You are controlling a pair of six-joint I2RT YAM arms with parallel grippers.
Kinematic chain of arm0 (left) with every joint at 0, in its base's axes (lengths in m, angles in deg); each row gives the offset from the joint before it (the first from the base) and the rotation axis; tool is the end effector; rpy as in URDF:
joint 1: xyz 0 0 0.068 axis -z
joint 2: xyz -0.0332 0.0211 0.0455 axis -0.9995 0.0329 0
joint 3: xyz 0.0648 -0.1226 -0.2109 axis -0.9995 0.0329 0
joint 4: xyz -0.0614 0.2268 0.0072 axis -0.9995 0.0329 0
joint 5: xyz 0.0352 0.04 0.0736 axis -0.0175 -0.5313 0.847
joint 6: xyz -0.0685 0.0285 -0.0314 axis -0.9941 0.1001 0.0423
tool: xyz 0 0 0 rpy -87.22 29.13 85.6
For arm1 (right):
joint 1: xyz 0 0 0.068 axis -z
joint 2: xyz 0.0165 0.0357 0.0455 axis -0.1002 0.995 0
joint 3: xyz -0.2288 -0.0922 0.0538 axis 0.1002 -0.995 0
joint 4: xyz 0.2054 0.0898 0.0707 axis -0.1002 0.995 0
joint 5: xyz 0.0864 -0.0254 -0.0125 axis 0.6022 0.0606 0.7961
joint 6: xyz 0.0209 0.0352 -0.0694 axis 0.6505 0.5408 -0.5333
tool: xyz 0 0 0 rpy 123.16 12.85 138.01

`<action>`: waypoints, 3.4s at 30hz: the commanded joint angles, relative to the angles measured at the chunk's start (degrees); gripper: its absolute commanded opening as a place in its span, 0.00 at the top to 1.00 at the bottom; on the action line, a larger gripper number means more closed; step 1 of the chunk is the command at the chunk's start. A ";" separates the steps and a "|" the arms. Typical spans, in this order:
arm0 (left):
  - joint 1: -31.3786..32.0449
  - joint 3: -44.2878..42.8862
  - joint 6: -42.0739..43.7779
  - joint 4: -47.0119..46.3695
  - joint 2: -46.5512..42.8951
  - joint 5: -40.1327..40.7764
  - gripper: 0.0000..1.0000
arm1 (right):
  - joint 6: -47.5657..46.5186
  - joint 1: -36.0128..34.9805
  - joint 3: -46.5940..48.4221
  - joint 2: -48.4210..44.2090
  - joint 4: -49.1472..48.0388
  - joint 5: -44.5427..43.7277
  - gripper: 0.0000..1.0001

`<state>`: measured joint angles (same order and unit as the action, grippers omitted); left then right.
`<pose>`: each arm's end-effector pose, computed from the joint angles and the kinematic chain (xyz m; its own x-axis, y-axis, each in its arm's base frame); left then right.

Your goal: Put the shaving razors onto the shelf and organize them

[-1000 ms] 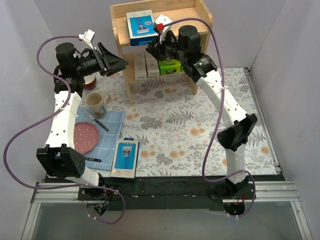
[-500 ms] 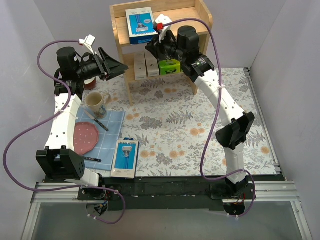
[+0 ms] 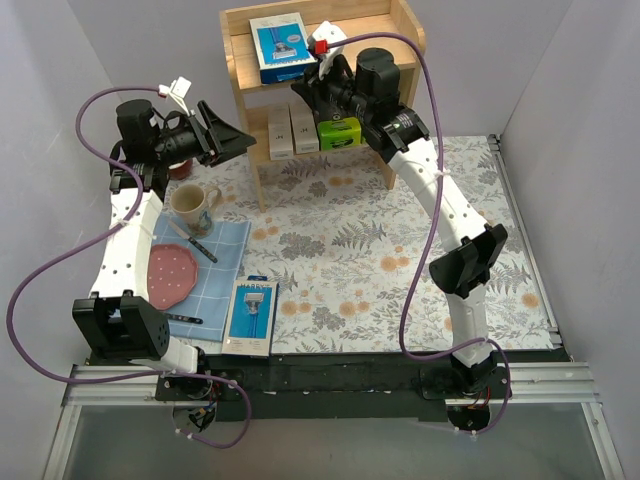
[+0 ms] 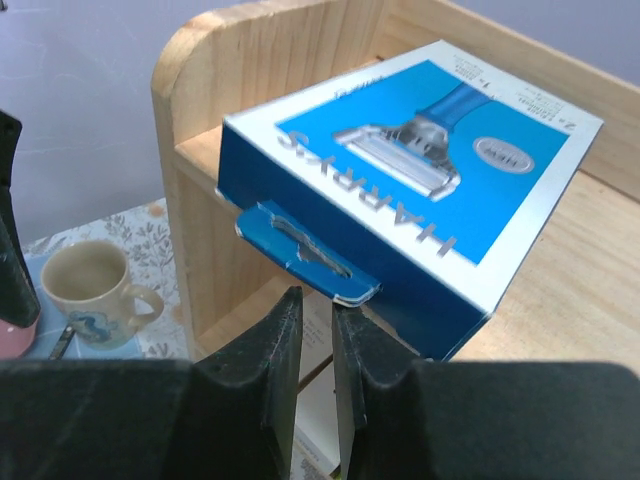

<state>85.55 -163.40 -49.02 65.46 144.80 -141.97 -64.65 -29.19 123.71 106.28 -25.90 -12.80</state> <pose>0.3184 -0.0438 0.4051 -0.8173 -0.5762 0.0037 -0.0838 0.1125 -0.9901 0.3671 0.2790 0.4721 0.2148 -0.0475 -0.9755 -0.7434 0.6399 -0.1948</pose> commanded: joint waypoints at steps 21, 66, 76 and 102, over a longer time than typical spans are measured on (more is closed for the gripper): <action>-1.39 8.92 16.66 18.46 -11.74 21.25 0.32 | 7.38 -2.84 -43.16 -22.99 -1.00 18.31 0.49; -5.69 39.99 13.22 21.54 -25.47 27.79 0.37 | 28.04 -11.47 -43.55 17.43 -12.26 39.78 0.38; -6.66 39.72 13.48 21.01 -23.80 27.88 0.37 | 29.80 -11.64 -40.47 21.55 -13.14 40.04 0.52; -8.85 40.87 14.98 20.66 -24.33 27.18 0.36 | 27.87 -11.30 -36.70 23.75 -11.65 36.35 0.99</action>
<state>77.50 -123.05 -34.88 87.27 121.35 -113.64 -33.31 -40.55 84.59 127.98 -39.78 29.49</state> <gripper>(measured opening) 0.637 0.030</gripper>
